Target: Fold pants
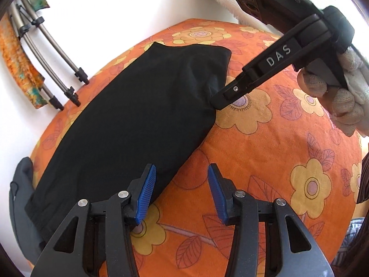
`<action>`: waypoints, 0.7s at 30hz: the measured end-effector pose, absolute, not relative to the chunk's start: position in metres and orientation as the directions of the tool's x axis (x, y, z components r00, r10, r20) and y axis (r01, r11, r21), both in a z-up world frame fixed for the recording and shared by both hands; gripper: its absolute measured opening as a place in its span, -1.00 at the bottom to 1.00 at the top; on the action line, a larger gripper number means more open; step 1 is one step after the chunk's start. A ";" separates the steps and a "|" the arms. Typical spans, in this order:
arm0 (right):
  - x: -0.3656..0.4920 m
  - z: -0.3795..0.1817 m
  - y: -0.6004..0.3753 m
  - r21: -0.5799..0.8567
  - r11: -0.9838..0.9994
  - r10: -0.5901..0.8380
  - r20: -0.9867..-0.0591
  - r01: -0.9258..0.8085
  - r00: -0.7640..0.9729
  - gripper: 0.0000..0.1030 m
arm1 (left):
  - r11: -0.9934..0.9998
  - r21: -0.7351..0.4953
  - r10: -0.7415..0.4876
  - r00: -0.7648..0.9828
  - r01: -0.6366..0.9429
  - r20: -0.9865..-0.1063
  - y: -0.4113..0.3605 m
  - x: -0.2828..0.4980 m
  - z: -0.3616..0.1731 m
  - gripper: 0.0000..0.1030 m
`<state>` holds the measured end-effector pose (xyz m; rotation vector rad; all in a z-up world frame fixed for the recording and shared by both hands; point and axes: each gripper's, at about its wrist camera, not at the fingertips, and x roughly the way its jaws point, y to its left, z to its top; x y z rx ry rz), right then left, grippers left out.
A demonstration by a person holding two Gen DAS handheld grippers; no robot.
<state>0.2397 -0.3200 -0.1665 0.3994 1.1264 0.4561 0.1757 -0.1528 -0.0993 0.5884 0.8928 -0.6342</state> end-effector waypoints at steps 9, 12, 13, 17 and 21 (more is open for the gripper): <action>0.249 -0.151 -0.306 0.537 0.819 0.568 -0.714 -0.201 0.410 -0.44 | 0.717 0.203 -0.207 0.482 0.667 -0.851 -0.149 0.211 -0.103 -0.86; 0.241 -0.145 -0.301 0.525 0.809 0.587 -0.704 -0.262 0.400 -0.44 | 0.727 0.155 -0.240 0.459 0.669 -0.856 -0.144 0.218 -0.099 -0.86; 0.239 -0.145 -0.301 0.533 0.799 0.602 -0.699 -0.280 0.386 -0.44 | 0.726 0.150 -0.244 0.455 0.671 -0.856 -0.143 0.219 -0.098 -0.86; 0.235 -0.159 -0.290 0.572 0.760 0.649 -0.692 -0.308 0.315 -0.44 | 0.728 0.143 -0.248 0.452 0.670 -0.857 -0.140 0.223 -0.096 -0.86; 0.242 -0.159 -0.274 0.517 0.785 0.617 -0.710 -0.342 0.341 -0.44 | 0.757 0.126 -0.243 0.455 0.641 -0.857 -0.135 0.230 -0.093 -0.78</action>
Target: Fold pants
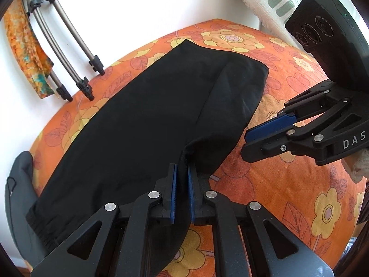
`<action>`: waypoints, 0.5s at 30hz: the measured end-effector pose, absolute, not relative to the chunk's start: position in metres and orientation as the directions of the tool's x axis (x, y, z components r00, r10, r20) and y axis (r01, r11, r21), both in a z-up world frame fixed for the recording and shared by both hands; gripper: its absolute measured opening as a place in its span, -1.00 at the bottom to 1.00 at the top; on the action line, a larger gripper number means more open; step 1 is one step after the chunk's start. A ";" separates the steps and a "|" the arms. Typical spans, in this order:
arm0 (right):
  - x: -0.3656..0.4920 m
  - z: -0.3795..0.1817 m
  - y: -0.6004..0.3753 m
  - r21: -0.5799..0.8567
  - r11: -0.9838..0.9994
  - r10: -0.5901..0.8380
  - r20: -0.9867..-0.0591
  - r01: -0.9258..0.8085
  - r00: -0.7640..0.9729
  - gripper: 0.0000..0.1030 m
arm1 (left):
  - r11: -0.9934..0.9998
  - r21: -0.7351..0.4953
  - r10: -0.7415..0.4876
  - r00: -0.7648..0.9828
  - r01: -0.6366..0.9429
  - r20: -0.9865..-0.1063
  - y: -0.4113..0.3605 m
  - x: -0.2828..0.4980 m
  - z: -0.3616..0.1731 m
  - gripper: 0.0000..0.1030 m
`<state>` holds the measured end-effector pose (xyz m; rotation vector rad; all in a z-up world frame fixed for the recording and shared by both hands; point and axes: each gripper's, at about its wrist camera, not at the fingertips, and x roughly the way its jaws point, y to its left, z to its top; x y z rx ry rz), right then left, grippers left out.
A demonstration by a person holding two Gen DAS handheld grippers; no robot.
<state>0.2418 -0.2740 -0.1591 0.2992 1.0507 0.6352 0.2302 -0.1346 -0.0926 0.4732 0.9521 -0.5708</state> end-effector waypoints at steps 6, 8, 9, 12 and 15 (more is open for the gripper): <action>0.267 -0.145 -0.274 0.533 0.778 0.628 -0.663 -0.334 0.406 -0.44 | 0.782 0.121 -0.237 0.470 0.612 -0.850 -0.117 0.231 -0.082 -0.40; 0.275 -0.145 -0.272 0.537 0.770 0.638 -0.655 -0.345 0.404 -0.44 | 0.786 0.144 -0.214 0.483 0.601 -0.849 -0.107 0.232 -0.079 -0.40; 0.278 -0.147 -0.271 0.545 0.761 0.648 -0.650 -0.351 0.397 -0.44 | 0.791 0.153 -0.201 0.488 0.592 -0.849 -0.100 0.234 -0.079 -0.40; 0.280 -0.153 -0.263 0.563 0.725 0.687 -0.632 -0.396 0.360 -0.44 | 0.821 0.163 -0.159 0.493 0.548 -0.856 -0.074 0.243 -0.081 -0.40; 0.275 -0.157 -0.251 0.549 0.698 0.707 -0.633 -0.461 0.317 -0.44 | 0.847 0.177 -0.104 0.484 0.501 -0.869 -0.048 0.252 -0.091 -0.40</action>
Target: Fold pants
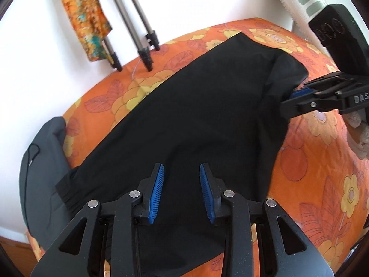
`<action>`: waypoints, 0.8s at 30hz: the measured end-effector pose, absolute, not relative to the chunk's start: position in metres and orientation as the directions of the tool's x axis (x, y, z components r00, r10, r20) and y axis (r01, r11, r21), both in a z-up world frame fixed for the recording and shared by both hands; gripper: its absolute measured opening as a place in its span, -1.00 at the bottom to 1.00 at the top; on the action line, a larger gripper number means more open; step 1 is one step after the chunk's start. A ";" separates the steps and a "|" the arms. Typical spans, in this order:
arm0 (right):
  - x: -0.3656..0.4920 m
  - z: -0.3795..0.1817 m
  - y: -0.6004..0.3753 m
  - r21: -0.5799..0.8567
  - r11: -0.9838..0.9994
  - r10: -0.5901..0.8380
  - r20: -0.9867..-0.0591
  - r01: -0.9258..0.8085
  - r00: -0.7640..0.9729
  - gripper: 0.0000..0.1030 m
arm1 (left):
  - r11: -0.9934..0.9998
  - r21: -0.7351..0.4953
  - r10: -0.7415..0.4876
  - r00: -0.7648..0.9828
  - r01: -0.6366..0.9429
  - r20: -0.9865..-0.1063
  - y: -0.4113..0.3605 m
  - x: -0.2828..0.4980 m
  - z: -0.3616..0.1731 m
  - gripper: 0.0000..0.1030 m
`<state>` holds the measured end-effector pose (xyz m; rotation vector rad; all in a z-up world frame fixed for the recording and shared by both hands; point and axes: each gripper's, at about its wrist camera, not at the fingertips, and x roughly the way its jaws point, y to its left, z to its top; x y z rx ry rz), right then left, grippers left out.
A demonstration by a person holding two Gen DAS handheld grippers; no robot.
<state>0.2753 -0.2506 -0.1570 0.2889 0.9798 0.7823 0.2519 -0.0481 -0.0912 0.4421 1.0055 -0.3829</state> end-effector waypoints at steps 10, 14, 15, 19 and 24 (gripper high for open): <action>0.261 -0.150 -0.221 0.298 0.676 0.627 -0.712 -0.674 0.315 -0.17 | 0.889 0.201 -0.019 0.470 0.412 -0.882 0.002 0.272 -0.111 -0.40; 0.253 -0.160 -0.201 0.162 0.663 0.542 -0.778 -0.731 0.319 -0.19 | 0.893 0.226 0.018 0.471 0.389 -0.882 0.013 0.281 -0.117 -0.40; 0.250 -0.162 -0.198 0.124 0.660 0.517 -0.790 -0.741 0.328 -0.33 | 0.894 0.230 0.021 0.477 0.384 -0.879 0.014 0.282 -0.117 -0.35; 0.248 -0.162 -0.208 0.147 0.674 0.511 -0.800 -0.724 0.314 -0.81 | 0.892 0.260 0.043 0.505 0.369 -0.862 0.016 0.286 -0.119 -0.34; 0.227 -0.157 -0.225 0.302 0.604 0.605 -0.776 -0.737 0.178 -0.86 | 0.909 0.267 0.066 0.524 0.319 -0.849 0.022 0.297 -0.121 -0.34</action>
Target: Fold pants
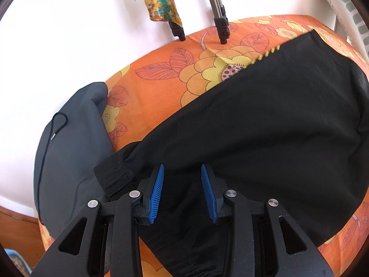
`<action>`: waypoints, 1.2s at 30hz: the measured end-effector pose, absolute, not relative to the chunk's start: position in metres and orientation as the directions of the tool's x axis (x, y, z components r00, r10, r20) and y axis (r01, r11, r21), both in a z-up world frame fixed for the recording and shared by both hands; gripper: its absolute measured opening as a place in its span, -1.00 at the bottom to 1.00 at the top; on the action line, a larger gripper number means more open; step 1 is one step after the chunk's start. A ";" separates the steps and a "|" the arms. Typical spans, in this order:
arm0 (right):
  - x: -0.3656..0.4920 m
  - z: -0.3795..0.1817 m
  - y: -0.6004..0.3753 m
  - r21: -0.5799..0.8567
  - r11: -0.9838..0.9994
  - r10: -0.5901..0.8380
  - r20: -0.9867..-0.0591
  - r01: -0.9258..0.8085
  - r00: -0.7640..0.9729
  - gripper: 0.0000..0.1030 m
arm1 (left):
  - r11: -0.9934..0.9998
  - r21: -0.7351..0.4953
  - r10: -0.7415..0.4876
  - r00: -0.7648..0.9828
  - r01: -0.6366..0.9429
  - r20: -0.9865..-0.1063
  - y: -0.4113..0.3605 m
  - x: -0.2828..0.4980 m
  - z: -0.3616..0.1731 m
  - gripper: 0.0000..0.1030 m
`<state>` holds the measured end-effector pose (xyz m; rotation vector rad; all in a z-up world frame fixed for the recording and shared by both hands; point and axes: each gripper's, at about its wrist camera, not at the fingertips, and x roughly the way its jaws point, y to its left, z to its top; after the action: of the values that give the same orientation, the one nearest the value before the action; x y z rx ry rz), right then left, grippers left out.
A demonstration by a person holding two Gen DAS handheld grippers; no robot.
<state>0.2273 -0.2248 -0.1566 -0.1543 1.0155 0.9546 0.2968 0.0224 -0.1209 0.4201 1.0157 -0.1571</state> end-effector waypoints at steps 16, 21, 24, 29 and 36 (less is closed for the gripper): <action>0.237 -0.164 -0.337 0.532 0.772 0.635 -0.677 -0.349 0.372 -0.02 | 0.859 0.327 0.026 0.604 0.394 -0.797 -0.004 0.265 -0.080 -0.35; 0.251 -0.169 -0.391 0.610 0.781 0.590 -0.652 -0.133 0.476 -0.02 | 0.823 0.259 -0.108 0.587 0.506 -0.802 -0.048 0.243 -0.069 -0.35; 0.258 -0.169 -0.395 0.583 0.807 0.545 -0.675 -0.093 0.498 -0.35 | 0.771 0.245 -0.169 0.559 0.588 -0.812 -0.084 0.228 -0.072 -0.35; 0.265 -0.154 -0.379 0.461 0.877 0.456 -0.712 -0.133 0.534 -0.93 | 0.717 0.174 -0.262 0.492 0.675 -0.831 -0.130 0.213 -0.077 -0.35; 0.259 -0.134 -0.401 0.440 0.888 0.437 -0.709 -0.137 0.554 -0.61 | 0.631 0.110 -0.359 0.415 0.768 -0.836 -0.177 0.188 -0.076 -0.22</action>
<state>0.2592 -0.4006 -0.1341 0.3553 0.9263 0.3471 0.1880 -0.1771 -0.0762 0.5320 0.8818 -0.7515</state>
